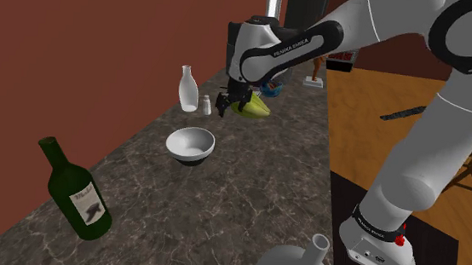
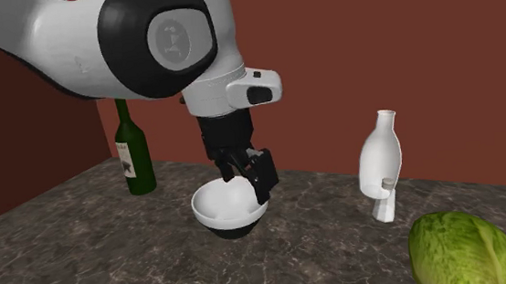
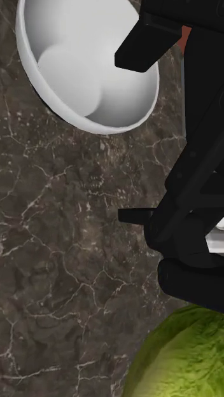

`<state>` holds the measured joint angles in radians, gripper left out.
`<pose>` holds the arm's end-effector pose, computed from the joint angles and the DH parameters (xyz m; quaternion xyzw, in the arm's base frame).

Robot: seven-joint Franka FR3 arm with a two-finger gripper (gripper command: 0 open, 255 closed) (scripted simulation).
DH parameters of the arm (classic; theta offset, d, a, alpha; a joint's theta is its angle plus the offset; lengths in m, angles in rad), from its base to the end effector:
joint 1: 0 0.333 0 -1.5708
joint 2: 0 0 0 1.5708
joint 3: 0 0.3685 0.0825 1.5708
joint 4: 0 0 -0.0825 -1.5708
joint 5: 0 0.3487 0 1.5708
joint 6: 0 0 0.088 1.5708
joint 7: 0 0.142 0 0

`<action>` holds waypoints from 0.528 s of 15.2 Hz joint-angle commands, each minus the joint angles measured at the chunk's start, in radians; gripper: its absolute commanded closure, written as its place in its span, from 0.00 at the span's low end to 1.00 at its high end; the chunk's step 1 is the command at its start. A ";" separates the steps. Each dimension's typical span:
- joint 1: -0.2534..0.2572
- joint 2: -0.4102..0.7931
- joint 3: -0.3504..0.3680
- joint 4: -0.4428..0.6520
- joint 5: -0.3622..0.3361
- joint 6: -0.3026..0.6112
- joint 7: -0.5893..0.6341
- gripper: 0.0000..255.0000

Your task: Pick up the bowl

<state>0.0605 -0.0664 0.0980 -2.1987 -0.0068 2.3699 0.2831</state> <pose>0.5094 0.0820 0.4729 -0.9912 0.0594 -0.1168 0.0202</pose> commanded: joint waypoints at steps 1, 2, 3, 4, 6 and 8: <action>0.008 0.083 0.011 0.051 -0.012 0.034 0.019 0.00; 0.012 0.120 0.014 0.074 -0.017 0.047 0.026 0.00; 0.016 0.157 0.017 0.099 -0.023 0.060 0.033 0.00; 0.020 0.194 0.019 0.125 -0.030 0.071 0.040 0.00; 0.030 0.269 0.022 0.180 -0.043 0.090 0.053 0.00; 0.036 0.312 0.022 0.204 -0.050 0.109 0.060 0.00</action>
<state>0.0936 0.2191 0.1195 -2.0061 -0.0522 2.4636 0.3381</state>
